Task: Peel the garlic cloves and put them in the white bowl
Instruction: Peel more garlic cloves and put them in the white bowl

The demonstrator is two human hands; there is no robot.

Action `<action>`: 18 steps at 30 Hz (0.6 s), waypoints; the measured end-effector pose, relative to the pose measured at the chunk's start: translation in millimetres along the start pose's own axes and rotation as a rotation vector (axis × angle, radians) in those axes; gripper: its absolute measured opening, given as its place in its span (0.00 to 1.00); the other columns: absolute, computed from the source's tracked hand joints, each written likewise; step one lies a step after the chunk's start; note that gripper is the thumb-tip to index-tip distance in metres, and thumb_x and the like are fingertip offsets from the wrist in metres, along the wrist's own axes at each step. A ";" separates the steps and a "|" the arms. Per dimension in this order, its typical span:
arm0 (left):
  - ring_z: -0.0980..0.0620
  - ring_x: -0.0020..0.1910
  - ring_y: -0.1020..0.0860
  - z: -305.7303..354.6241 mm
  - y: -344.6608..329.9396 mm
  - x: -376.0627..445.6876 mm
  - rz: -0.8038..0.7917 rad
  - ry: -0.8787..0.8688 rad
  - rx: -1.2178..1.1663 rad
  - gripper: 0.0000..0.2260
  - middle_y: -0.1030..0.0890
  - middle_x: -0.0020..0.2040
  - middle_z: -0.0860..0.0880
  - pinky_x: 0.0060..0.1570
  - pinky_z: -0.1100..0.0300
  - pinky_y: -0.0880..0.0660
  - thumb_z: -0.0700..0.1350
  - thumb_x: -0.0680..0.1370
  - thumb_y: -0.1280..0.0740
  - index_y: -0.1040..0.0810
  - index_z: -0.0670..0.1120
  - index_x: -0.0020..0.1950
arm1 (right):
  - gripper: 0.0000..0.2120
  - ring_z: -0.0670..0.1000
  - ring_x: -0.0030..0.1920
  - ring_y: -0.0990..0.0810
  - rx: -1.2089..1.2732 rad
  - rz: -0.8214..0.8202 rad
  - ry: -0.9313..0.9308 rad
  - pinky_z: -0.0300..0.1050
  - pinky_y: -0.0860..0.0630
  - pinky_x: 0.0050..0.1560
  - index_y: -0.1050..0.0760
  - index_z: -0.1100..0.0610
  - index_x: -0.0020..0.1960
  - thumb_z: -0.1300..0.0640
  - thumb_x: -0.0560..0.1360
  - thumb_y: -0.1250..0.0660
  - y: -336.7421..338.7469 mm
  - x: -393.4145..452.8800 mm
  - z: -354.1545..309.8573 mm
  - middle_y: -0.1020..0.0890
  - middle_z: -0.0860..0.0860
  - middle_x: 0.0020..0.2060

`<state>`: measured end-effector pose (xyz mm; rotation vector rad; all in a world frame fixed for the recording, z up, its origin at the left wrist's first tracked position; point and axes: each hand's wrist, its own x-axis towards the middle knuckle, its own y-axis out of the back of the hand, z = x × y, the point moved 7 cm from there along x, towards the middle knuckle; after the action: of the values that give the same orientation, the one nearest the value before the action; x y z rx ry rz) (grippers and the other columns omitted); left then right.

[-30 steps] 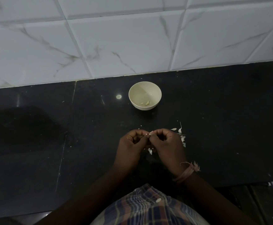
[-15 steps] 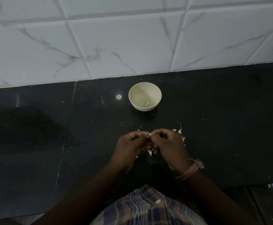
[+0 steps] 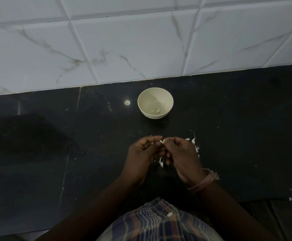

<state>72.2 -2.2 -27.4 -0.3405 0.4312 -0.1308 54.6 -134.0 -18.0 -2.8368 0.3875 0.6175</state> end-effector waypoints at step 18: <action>0.51 0.44 0.16 -6.6 -1.9 4.9 0.000 0.169 -0.398 0.10 0.15 0.47 0.42 0.47 0.63 0.18 0.38 0.74 0.31 0.18 0.38 0.54 | 0.06 0.51 0.29 0.26 0.152 0.036 0.014 0.45 0.28 0.30 0.23 0.62 0.47 0.62 0.81 0.36 -1.9 6.1 0.5 0.23 0.57 0.32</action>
<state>73.7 -6.9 -34.3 -0.7236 0.6258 -0.0726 60.3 -133.4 -20.8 -2.6967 0.4677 0.5503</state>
